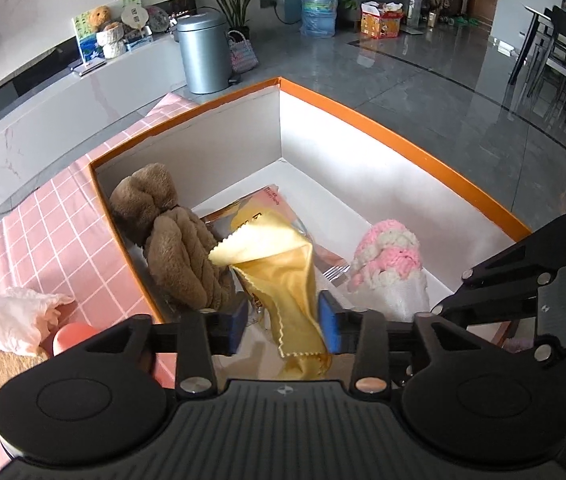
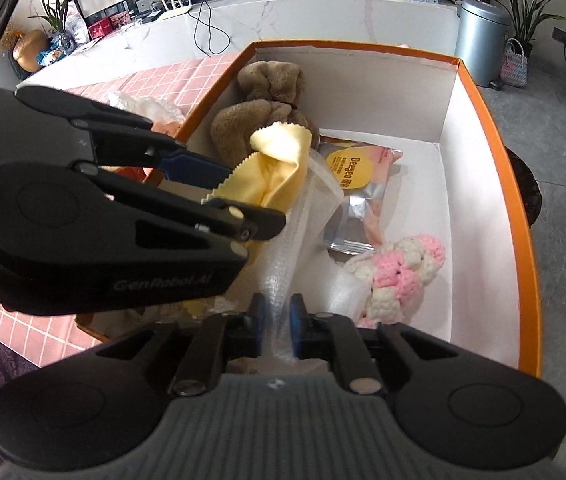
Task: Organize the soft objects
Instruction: 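Open both grippers to drop the cloth and bag into the box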
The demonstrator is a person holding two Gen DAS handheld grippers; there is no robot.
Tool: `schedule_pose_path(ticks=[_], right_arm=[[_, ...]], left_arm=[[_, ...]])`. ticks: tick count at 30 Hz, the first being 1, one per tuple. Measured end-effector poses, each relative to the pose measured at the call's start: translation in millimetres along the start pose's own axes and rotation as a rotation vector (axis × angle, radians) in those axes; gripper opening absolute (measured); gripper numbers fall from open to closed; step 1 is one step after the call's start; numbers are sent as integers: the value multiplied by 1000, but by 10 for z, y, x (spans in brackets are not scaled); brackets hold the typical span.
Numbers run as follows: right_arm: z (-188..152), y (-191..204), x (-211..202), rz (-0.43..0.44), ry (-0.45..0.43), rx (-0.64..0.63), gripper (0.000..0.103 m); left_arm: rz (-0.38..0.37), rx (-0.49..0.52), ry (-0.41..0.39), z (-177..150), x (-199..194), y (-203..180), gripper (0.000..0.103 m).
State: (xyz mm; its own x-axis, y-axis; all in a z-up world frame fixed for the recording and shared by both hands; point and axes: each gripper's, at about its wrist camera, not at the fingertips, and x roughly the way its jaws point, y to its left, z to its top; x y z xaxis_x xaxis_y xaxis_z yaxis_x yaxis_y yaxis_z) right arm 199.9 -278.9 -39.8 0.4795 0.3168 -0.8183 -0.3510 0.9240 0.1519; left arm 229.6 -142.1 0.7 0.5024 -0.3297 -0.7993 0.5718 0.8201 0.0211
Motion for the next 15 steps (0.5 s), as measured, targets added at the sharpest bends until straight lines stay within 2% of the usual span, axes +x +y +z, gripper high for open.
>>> schedule_pose_path(ticks=[2,4,6,8,10,13,15], right_arm=[[4,15,-43,-8,-7,-7,37],[15,37,-82,-11,-9,-19,40],[23,62,-132,-16,-13,-29,43],[29,82,-183,-24,-15,-39,53],[35,101,-236,-34,-17,-45,64],[45,115,-329,-58,-30,-50,65],[53,114,-399,-76,-45,-47,70]], left_arm=[[-9,-6,6,-9,-20,16,59],[2,-2,5,-17,-47,17,65],[-4,-6,0,-20,-92,25,75],[-27,-32,-6,-15,-151,54,78],[-49,-52,-18,-4,-217,76,87],[-57,-68,-28,7,-298,105,90],[-62,-85,-42,15,-354,132,95]])
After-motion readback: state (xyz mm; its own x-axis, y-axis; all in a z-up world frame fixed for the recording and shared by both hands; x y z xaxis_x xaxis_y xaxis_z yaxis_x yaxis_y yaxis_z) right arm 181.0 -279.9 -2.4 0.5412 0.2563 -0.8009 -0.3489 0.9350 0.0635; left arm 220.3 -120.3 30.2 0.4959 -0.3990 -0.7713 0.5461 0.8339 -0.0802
